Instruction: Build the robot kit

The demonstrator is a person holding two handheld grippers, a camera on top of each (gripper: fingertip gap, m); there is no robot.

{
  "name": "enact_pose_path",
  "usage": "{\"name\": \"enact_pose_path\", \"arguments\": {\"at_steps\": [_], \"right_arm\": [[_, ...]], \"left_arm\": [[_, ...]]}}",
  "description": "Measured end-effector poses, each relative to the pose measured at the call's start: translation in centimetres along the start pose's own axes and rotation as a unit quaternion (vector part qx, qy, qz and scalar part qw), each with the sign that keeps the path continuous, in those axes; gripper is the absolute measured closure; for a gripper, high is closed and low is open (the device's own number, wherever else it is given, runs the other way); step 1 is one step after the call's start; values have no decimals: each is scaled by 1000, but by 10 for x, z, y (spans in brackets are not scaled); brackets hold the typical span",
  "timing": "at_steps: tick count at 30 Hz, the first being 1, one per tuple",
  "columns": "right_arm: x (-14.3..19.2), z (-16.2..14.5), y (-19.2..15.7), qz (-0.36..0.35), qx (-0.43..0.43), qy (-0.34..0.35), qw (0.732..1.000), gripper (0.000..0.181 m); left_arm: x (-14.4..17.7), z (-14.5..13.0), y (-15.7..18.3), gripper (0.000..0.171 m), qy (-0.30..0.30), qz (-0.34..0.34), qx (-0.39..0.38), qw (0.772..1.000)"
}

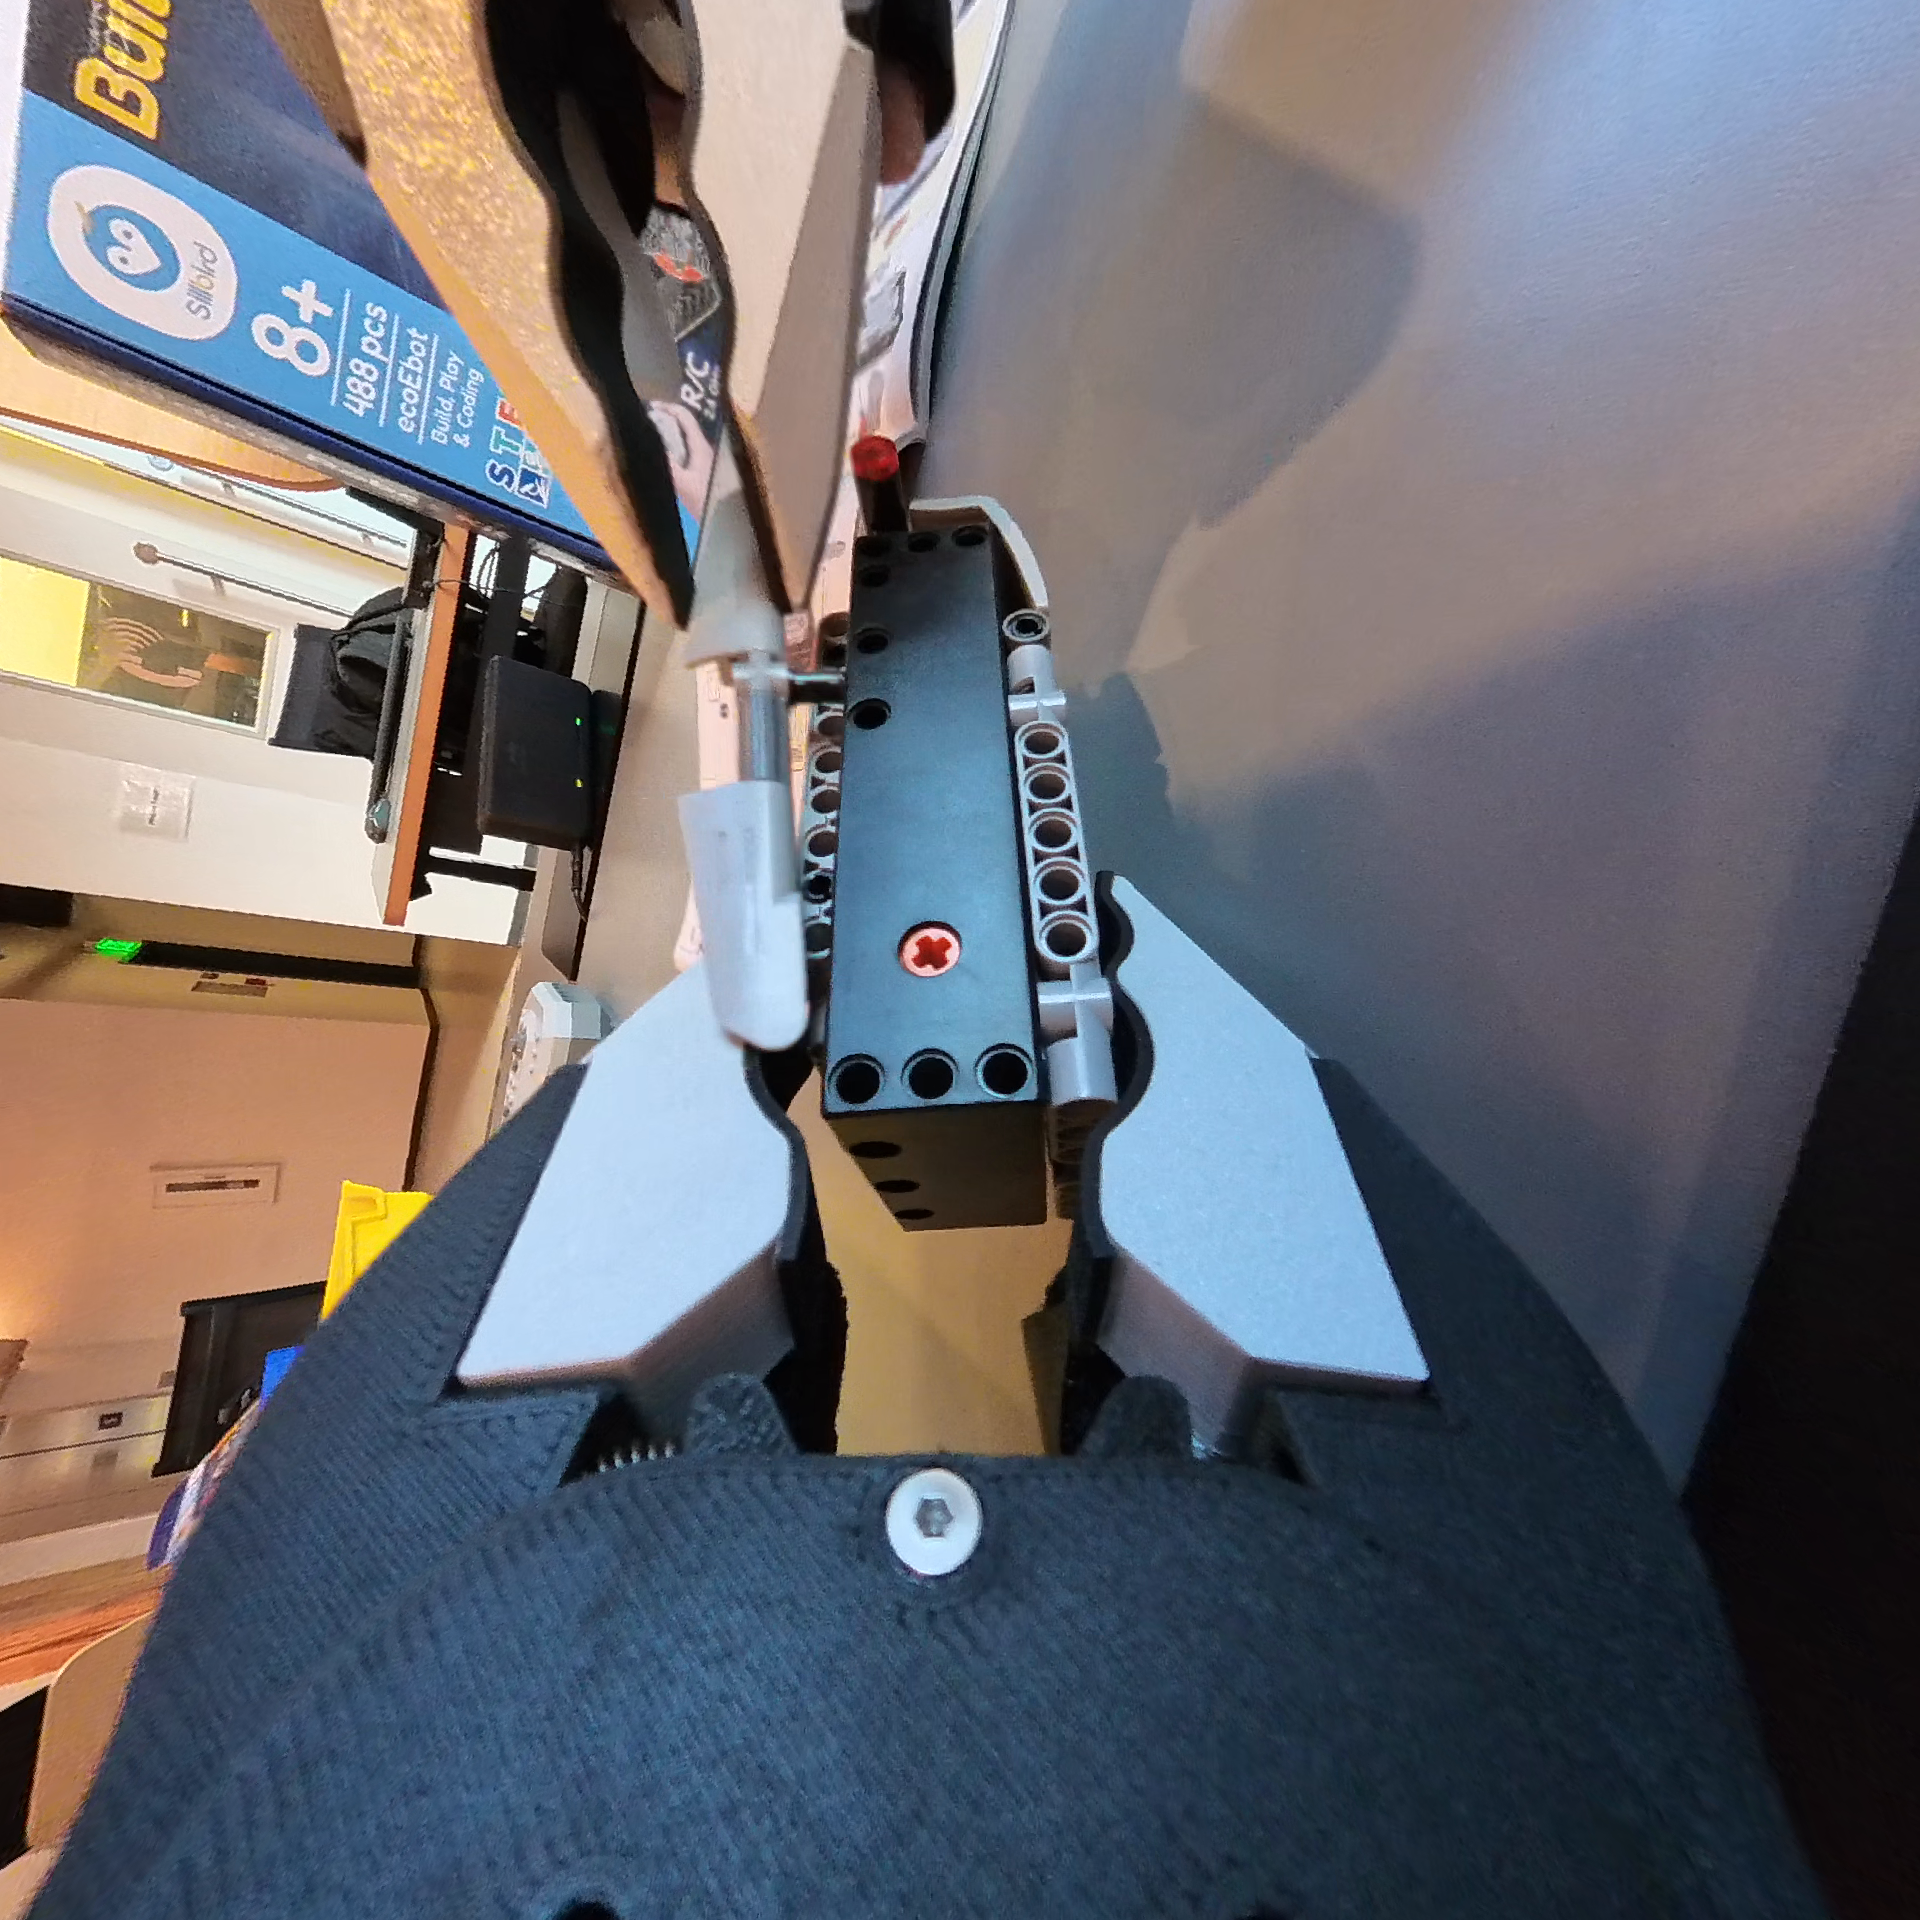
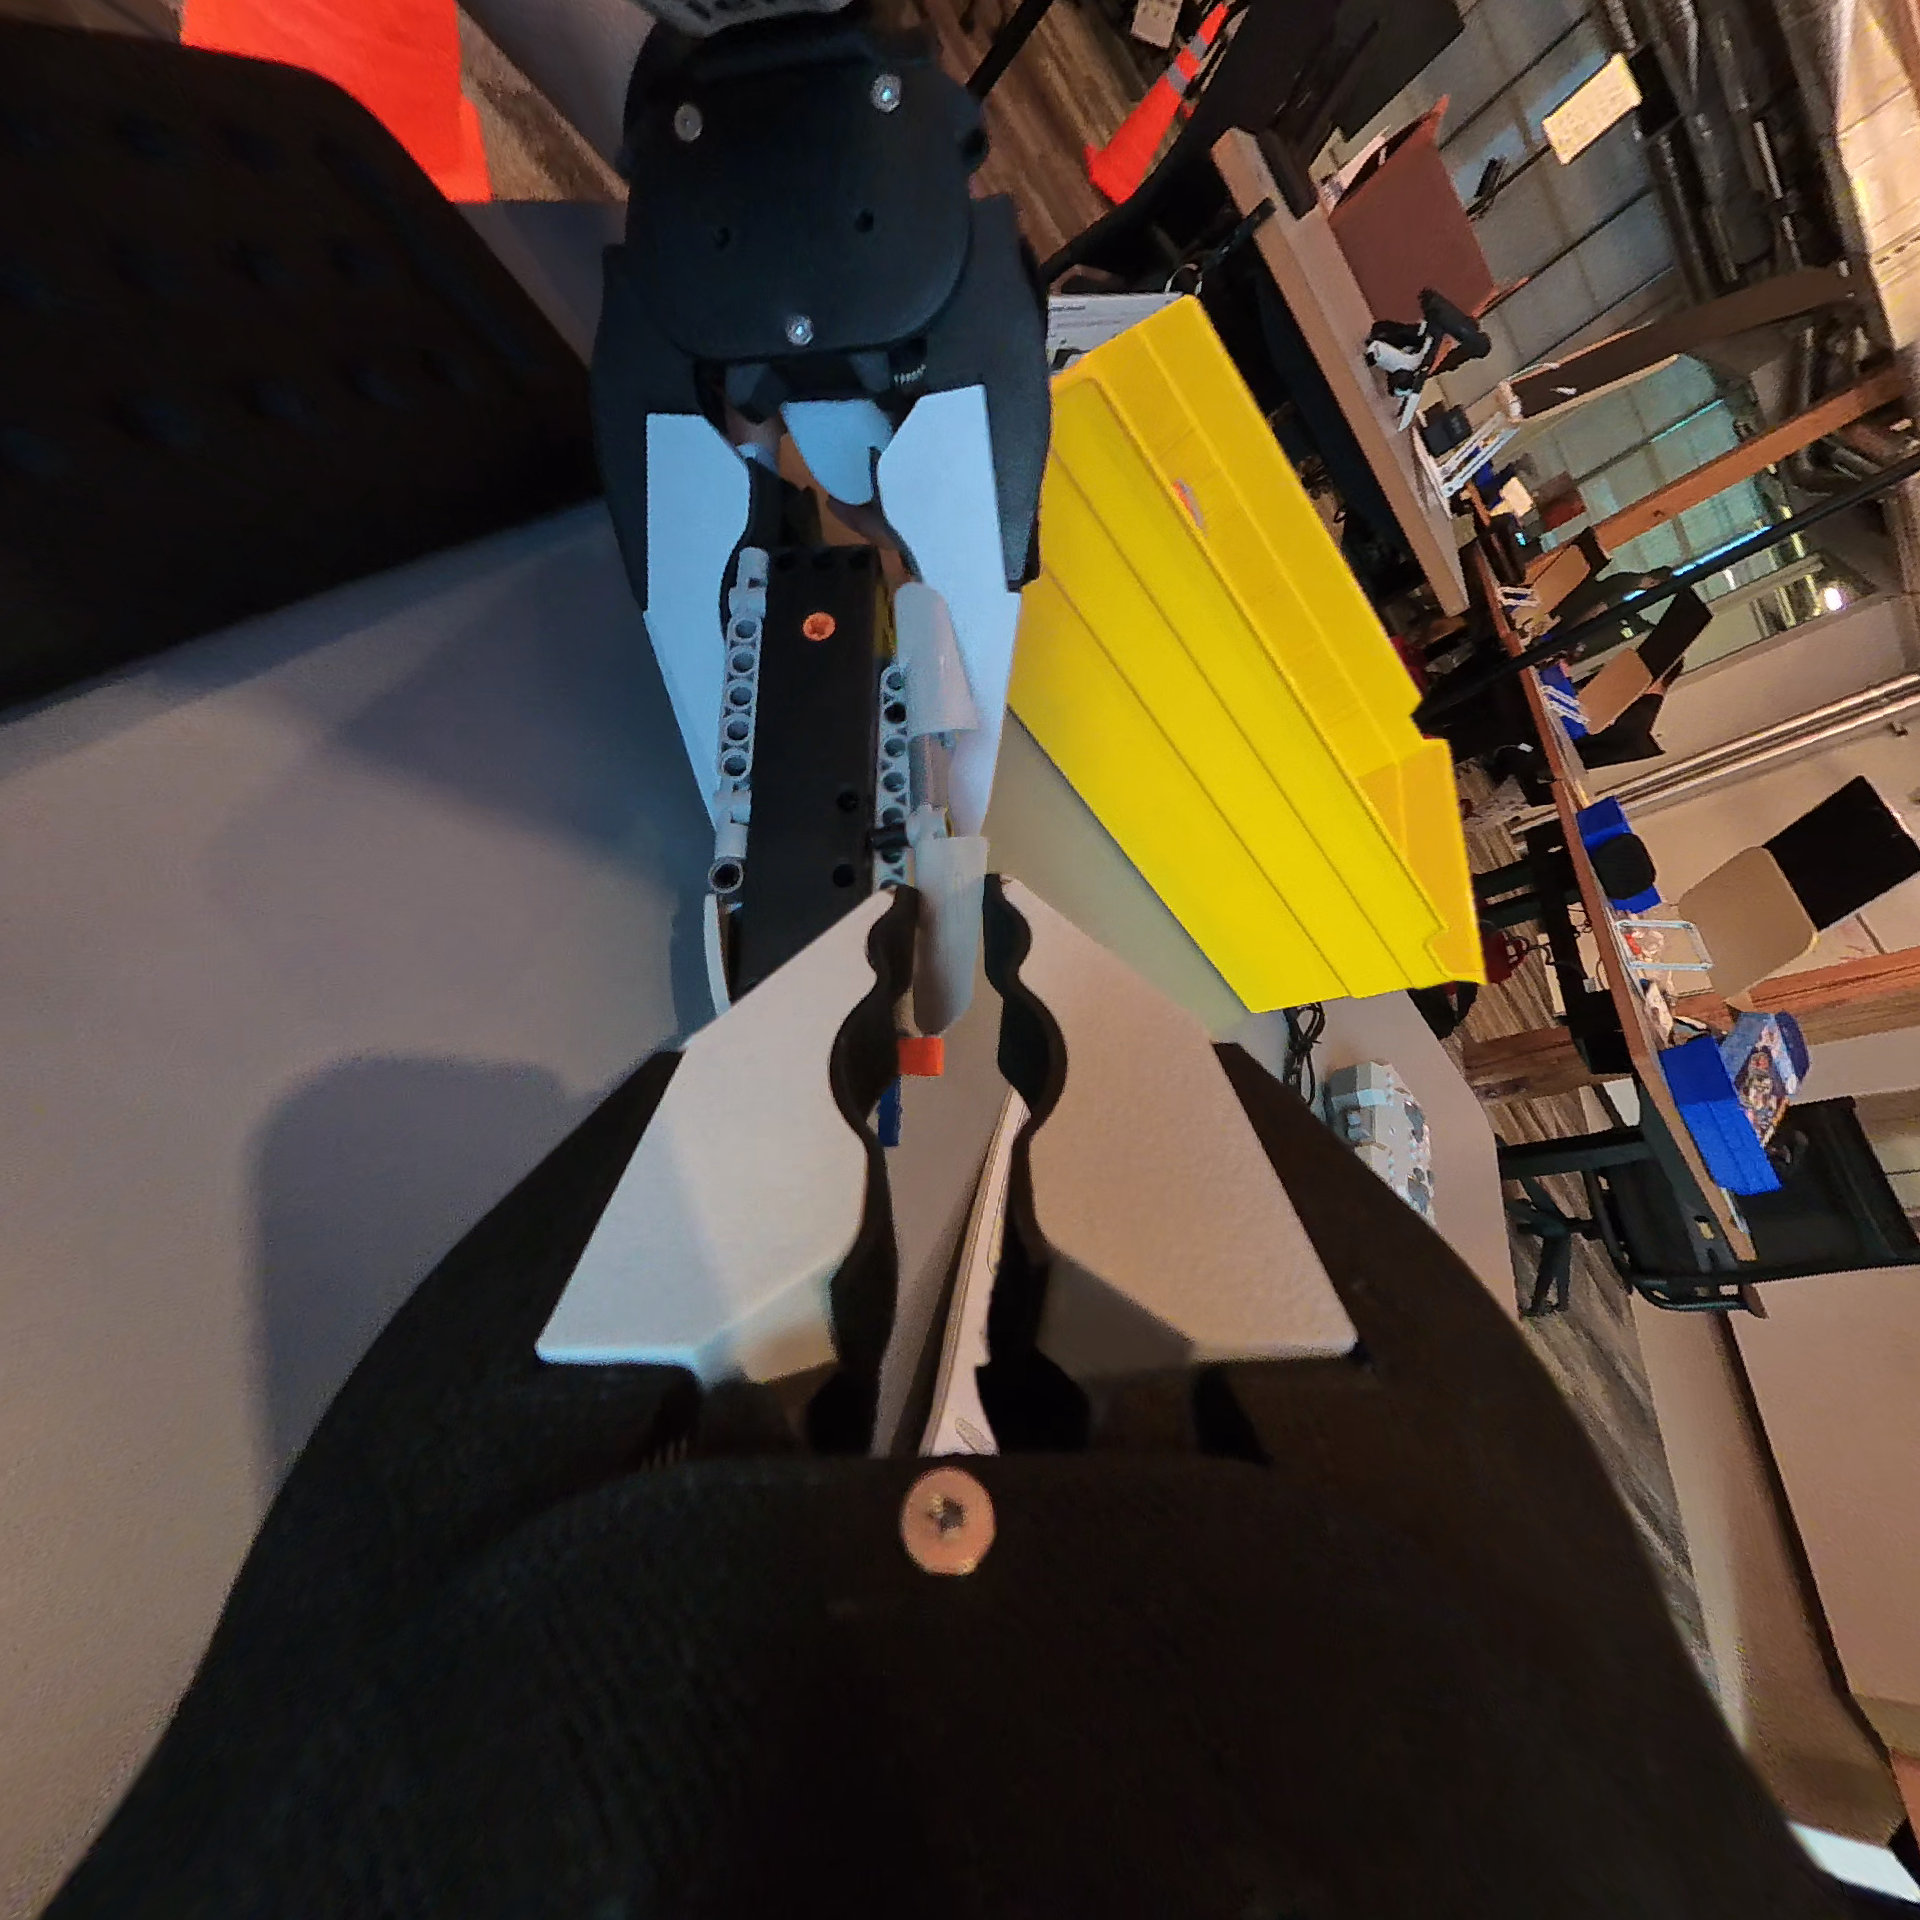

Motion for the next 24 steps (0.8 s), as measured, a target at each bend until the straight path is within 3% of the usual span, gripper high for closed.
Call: {"name": "enact_pose_path", "arguments": {"at_steps": [24], "right_arm": [[-3, -3, 3, 67, -3, -29, 997, 165]], "left_arm": [[0, -2, 2, 121, 7, 6, 16, 1000]]}}
Point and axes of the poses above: each gripper's, where its closed fingertips meet, x back along the fingers, z out of its top, y = z × x across the jaws, the point moved 5 cm from there along x, back along the fingers
